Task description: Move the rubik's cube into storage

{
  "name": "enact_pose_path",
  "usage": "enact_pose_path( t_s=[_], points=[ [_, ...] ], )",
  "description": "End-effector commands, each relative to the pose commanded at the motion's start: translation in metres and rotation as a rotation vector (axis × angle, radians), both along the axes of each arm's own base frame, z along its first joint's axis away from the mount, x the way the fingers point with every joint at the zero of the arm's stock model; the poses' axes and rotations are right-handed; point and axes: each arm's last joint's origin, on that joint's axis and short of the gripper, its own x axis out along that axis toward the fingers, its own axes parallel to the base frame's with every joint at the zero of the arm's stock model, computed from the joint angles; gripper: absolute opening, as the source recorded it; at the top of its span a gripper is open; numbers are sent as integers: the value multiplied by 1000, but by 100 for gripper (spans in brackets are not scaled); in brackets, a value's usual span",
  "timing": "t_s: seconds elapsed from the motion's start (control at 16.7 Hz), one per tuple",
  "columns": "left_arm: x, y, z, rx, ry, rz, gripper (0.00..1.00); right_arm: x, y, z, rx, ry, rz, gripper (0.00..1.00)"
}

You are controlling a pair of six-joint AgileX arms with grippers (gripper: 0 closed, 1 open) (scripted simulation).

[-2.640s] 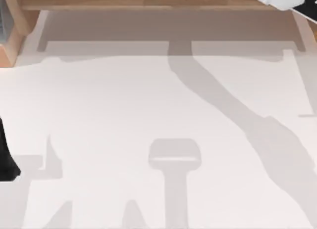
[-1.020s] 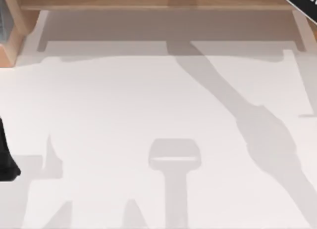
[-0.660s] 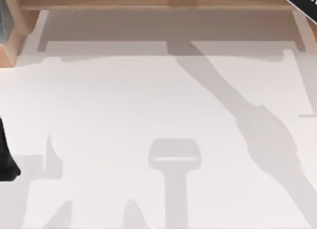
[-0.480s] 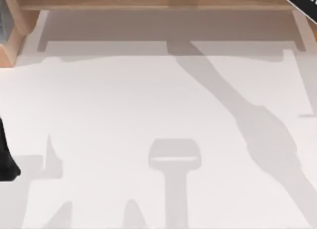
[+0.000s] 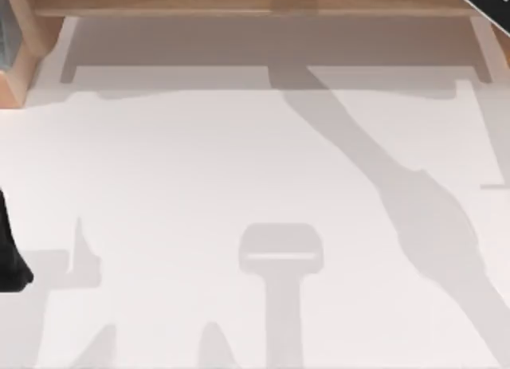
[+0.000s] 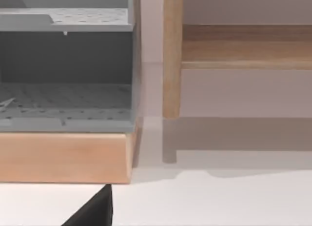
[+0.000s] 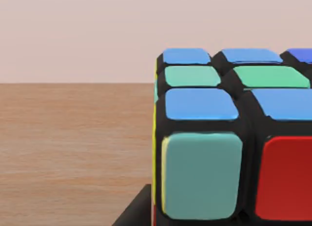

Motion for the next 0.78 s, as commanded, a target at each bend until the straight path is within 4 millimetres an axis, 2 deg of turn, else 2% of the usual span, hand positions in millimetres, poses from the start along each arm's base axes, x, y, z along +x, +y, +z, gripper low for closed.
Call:
enact_pose_path(
  t_s=[0.3, 0.6, 0.78],
  points=[
    [0, 0, 0, 0, 0, 0, 100, -15, 0, 15, 0, 0, -1, 0],
    [0, 0, 0, 0, 0, 0, 100, -13, -2, 15, 1, 0, -5, 0],
    [0, 0, 0, 0, 0, 0, 100, -13, -18, 29, 13, 3, -28, 0]
  ],
)
